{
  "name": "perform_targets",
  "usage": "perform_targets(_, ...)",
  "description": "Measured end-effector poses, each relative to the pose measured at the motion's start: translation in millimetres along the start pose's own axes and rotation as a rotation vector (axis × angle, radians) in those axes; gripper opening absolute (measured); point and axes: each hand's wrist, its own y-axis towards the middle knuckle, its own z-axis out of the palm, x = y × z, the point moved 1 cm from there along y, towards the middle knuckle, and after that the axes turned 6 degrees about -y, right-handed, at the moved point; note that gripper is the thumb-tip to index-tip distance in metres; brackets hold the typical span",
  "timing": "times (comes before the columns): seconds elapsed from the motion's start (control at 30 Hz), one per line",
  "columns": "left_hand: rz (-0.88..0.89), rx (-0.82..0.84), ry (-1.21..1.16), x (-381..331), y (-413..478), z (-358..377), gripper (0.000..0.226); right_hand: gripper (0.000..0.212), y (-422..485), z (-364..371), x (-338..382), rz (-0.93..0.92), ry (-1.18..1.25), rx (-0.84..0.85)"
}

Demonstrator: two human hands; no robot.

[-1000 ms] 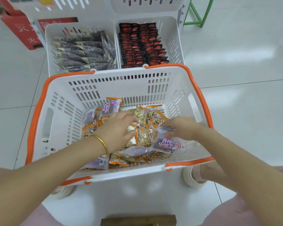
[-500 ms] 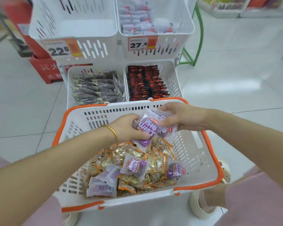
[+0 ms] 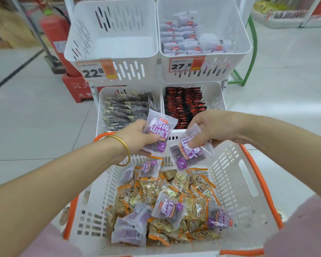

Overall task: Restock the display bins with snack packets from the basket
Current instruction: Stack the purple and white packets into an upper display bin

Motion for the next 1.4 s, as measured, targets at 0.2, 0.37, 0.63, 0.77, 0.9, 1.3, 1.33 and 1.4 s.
perform_targets(0.2,0.033,-0.083,-0.070,-3.6,5.6,-1.6,0.018,0.015,8.7,-11.0,0.9,-0.057,0.066,0.012)
perform_targets(0.37,0.060,-0.042,-0.118,-8.3,7.5,1.1,0.012,0.018,10.6,-13.5,3.7,-0.135,0.193,-0.035)
perform_targets(0.63,0.041,0.079,-0.220,-12.8,1.8,13.0,0.033,0.018,6.2,-12.3,8.3,-0.272,0.155,-0.290)
perform_targets(0.77,0.120,0.203,-0.132,-10.8,-0.2,16.0,0.067,0.016,2.8,-7.6,14.7,-0.412,0.120,-0.366)
perform_targets(0.9,0.190,0.175,-0.099,-9.7,2.3,19.4,0.076,0.026,1.1,-3.9,21.6,-0.478,-0.020,-0.456)
perform_targets(1.3,0.318,0.186,-0.133,-55.4,17.6,18.8,0.093,0.066,-6.6,-47.9,11.7,-0.341,0.271,-0.003)
perform_targets(1.33,0.340,0.195,-0.109,-65.2,25.8,19.9,0.096,0.065,-5.1,-57.2,10.8,-0.353,0.290,-0.014)
perform_targets(1.4,0.388,0.189,-0.058,-89.7,44.0,23.0,0.102,0.058,1.9,-78.8,8.4,-0.368,0.306,-0.089)
